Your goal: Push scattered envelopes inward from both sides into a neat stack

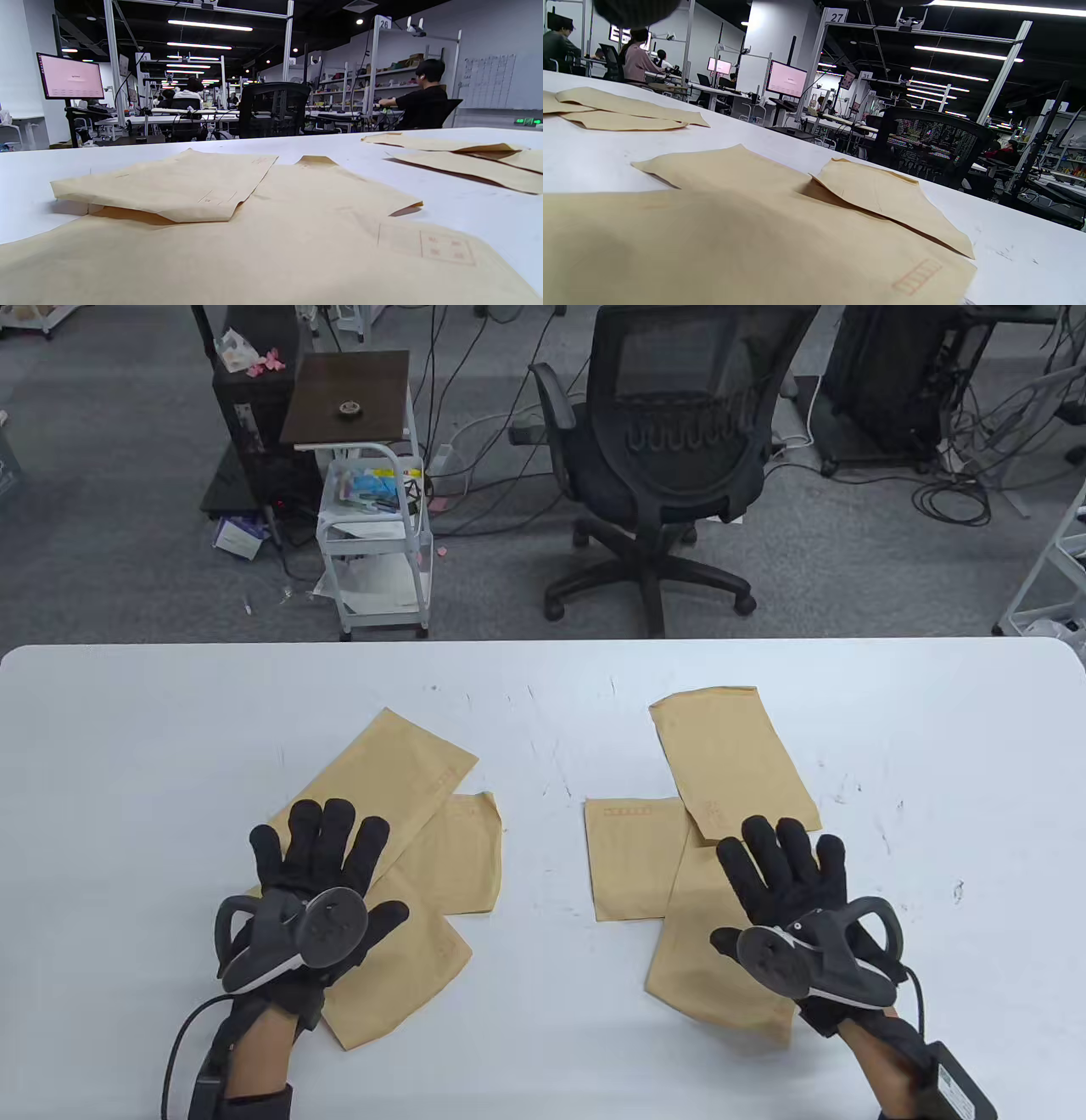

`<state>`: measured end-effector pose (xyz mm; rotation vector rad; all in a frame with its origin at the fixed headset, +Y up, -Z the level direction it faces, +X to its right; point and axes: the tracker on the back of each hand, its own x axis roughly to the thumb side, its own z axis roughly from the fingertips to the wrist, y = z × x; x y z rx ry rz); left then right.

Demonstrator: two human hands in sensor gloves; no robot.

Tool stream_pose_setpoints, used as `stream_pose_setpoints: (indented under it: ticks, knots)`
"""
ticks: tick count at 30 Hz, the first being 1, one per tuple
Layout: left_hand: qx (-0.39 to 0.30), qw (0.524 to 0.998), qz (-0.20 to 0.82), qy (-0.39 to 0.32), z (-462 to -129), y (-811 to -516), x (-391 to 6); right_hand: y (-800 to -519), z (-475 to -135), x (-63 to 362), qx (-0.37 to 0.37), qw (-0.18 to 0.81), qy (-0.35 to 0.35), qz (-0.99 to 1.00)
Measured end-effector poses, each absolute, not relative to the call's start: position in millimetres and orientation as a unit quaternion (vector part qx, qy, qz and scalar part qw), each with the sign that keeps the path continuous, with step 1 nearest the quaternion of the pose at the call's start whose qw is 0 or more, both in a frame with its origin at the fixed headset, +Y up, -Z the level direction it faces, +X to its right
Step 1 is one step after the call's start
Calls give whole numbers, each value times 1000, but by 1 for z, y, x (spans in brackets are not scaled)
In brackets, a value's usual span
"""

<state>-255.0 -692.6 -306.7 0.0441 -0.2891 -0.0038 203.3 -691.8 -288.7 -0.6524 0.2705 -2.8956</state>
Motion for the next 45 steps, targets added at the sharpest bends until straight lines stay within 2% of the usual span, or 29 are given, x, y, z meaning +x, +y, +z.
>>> stream_pose_setpoints:
  ticks: [9,18,24,25,27,30,31,33,36,38,40,43,45]
  knots:
    - [-36,990,-18,-137,-313,-706,-261,-705,-300,214,-204,97,49,-973]
    - [-62,990,-23,-127,-317,-716,-263,-714,-302,218,-197,117,28,-973]
    - [-74,994,-40,-71,-330,-719,-272,-694,-307,214,-181,108,32,-977]
    - [-110,993,-33,-18,-346,-723,-284,-684,-317,214,-166,100,2,-981]
    - [-199,979,-3,33,-362,-736,-295,-680,-334,216,-138,79,-66,-985]
    - [-263,964,37,18,-372,-766,-302,-700,-365,221,-123,46,-146,-981]
    - [-275,961,26,11,-374,-778,-304,-717,-380,223,-107,51,-196,-973]
    - [-307,952,21,0,-375,-788,-311,-738,-394,226,-81,78,-244,-963]
    - [-287,952,108,2,-371,-796,-315,-776,-411,230,-54,102,-273,-955]
    - [-286,954,84,6,-368,-793,-310,-787,-412,229,-74,54,-318,-944]
    - [-265,963,39,-1,-369,-786,-300,-780,-406,226,-55,13,-276,-960]
    - [-224,974,-7,-15,-369,-780,-283,-777,-398,216,-94,78,-213,-969]
    - [-207,978,-26,-20,-368,-778,-277,-772,-395,212,-96,76,-168,-978]
